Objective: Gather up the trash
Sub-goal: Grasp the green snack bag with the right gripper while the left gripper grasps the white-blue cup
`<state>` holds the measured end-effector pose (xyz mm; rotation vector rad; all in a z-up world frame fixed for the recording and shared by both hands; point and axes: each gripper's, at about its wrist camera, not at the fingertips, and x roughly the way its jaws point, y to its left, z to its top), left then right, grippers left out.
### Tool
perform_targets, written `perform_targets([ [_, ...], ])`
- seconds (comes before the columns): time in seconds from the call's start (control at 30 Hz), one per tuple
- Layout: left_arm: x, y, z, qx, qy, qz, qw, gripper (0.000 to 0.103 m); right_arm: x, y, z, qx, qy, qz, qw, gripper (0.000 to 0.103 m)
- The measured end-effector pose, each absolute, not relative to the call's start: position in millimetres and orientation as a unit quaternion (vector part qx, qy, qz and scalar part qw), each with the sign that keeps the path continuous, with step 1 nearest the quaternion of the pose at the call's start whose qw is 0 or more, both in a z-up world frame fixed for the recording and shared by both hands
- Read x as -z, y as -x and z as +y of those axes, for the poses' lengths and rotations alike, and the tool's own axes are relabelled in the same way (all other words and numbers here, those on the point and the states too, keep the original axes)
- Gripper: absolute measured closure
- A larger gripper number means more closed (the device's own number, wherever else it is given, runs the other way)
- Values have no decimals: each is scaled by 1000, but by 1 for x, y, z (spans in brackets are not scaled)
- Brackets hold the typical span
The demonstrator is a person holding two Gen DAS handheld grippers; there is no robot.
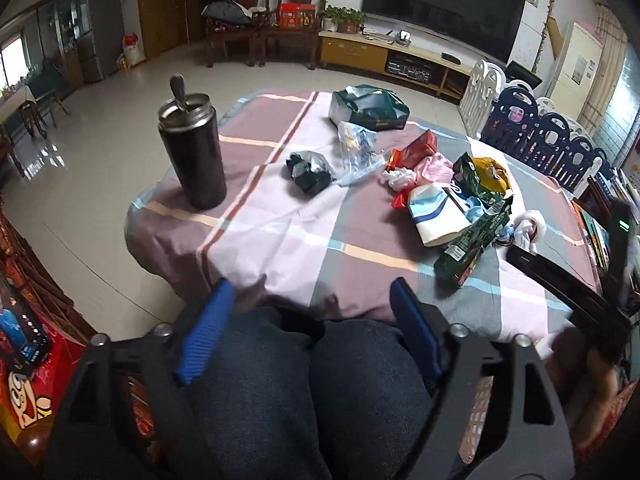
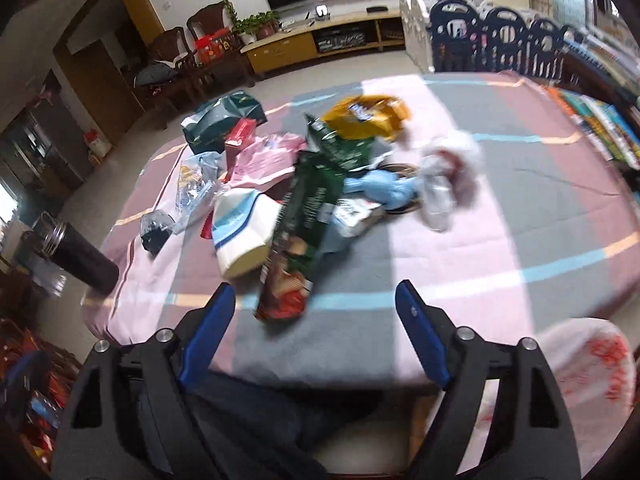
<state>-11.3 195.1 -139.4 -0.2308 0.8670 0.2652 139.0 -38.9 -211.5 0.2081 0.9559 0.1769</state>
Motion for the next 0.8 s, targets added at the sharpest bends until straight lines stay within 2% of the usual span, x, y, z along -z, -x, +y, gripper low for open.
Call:
perform_targets([
  [0.07, 141, 4, 190, -126, 111, 430, 887, 16, 224, -154, -26, -86, -88, 468, 875, 21],
  [0.17, 148, -8, 194, -129, 123, 442, 879, 15, 241, -170, -11, -83, -60, 478, 872, 22],
  [0.23, 154, -24, 194, -129, 138, 449, 873, 15, 248, -173, -12, -88, -46, 483, 870, 51],
  [0.27, 159, -37, 189, -128, 147, 451, 871, 15, 254, -175, -16, -96, -43, 493, 864, 75],
  [0.3, 161, -45, 190, -125, 157, 450, 870, 15, 258, -178, -19, -103, -48, 496, 861, 90],
  [0.4, 167, -79, 185, -100, 197, 448, 867, 16, 254, -165, -40, -104, -68, 488, 864, 96],
  [0.63, 189, -180, 129, -12, 187, 475, 860, 29, 222, -107, -101, -69, -53, 461, 883, 97],
  [0.7, 200, -208, 107, 4, 171, 498, 850, 27, 217, -95, -113, -55, -36, 455, 888, 97],
  [0.8, 214, -242, 82, 23, 159, 526, 835, 17, 212, -79, -134, -31, -32, 452, 891, 97],
])
